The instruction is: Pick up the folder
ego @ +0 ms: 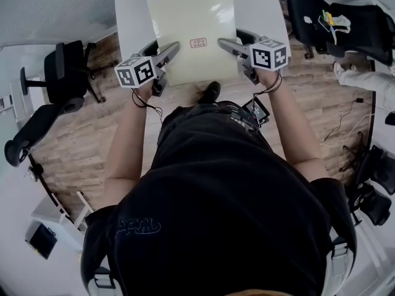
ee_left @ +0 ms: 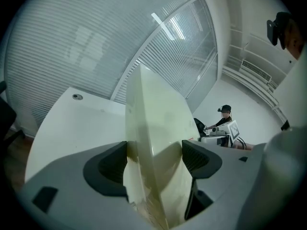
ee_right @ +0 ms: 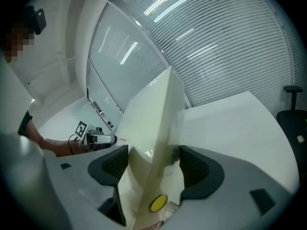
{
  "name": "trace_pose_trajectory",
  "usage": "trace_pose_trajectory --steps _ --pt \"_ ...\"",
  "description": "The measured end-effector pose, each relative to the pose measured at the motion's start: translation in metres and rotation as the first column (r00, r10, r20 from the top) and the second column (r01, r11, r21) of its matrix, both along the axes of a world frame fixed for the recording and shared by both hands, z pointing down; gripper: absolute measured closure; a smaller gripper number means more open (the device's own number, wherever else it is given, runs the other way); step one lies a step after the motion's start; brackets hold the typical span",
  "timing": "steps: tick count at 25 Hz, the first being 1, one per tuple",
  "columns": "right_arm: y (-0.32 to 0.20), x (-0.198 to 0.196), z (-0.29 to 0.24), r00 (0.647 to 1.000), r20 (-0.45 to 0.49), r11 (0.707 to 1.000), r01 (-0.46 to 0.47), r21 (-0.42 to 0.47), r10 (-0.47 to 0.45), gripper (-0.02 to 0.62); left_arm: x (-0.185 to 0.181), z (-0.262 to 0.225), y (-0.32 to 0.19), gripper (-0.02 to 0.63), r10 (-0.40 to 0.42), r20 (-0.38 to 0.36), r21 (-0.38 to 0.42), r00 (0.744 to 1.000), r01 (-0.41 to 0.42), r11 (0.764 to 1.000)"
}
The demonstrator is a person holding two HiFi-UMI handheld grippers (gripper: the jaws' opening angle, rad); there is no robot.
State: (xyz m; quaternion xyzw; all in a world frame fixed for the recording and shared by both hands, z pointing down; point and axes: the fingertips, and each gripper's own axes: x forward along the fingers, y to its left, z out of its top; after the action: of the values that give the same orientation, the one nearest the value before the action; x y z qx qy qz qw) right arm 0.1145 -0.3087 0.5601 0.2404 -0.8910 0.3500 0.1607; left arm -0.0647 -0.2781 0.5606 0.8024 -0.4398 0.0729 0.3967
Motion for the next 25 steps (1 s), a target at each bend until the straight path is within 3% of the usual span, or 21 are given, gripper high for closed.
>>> trace_pose_trajectory --steps 7,18,25 --pt "0.068 -0.055 -0.025 1.0 -0.006 0.999 -0.016 0.048 0.016 0.268 -0.054 -0.022 0.066 0.238 0.009 -0.012 0.047 1.0 -0.009 0.999" --pt "0.109 -0.071 -0.029 0.998 0.002 0.996 -0.065 0.057 0.065 0.268 -0.073 -0.029 0.098 0.241 0.048 -0.008 0.06 0.999 -0.047 0.997" --pt "0.189 -0.101 -0.039 0.995 0.008 0.991 -0.097 0.088 0.097 0.268 -0.104 -0.04 0.171 0.244 0.071 -0.008 0.091 0.997 -0.07 0.993"
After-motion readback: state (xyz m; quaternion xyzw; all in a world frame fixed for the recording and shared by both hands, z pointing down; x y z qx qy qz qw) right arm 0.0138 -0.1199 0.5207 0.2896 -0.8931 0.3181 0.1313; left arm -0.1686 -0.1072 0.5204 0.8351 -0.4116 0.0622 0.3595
